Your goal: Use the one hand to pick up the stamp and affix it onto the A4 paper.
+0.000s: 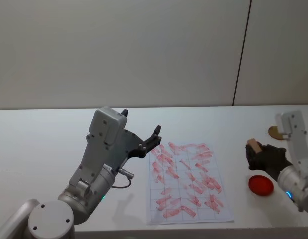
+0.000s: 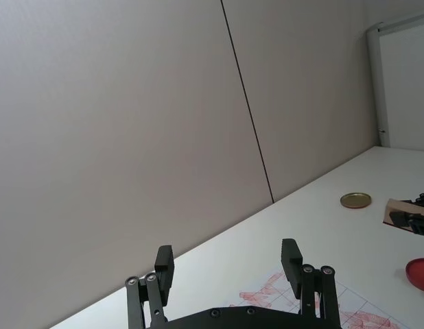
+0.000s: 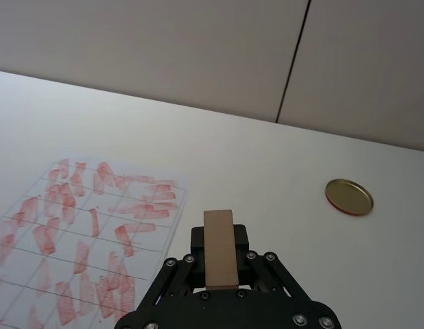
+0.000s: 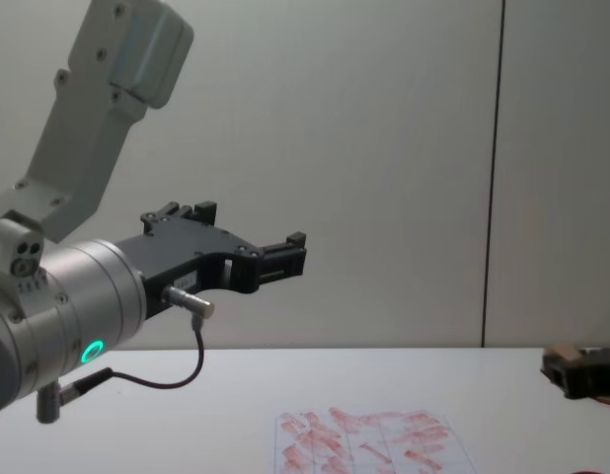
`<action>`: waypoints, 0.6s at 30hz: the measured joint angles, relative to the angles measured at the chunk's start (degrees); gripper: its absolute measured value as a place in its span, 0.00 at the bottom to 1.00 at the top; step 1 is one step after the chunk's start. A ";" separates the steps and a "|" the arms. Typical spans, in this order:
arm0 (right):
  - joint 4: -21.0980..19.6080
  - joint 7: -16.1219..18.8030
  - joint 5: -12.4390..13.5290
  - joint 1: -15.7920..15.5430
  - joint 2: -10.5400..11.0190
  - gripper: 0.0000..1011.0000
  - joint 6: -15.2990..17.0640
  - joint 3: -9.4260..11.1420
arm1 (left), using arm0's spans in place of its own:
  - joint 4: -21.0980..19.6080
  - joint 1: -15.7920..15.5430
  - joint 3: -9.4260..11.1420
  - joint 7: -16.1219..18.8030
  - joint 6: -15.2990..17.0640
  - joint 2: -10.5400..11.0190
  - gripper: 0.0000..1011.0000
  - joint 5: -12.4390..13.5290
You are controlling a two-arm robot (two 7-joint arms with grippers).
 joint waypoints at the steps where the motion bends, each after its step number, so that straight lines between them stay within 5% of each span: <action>1: -0.88 0.09 -0.03 -0.23 -0.12 0.22 0.32 -0.24 | 0.00 0.00 0.00 0.00 0.00 0.00 0.98 0.00; 18: -1.29 2.24 -2.63 -1.12 -2.72 0.22 2.49 -3.97 | 0.00 0.00 0.00 0.00 0.00 0.00 0.98 0.00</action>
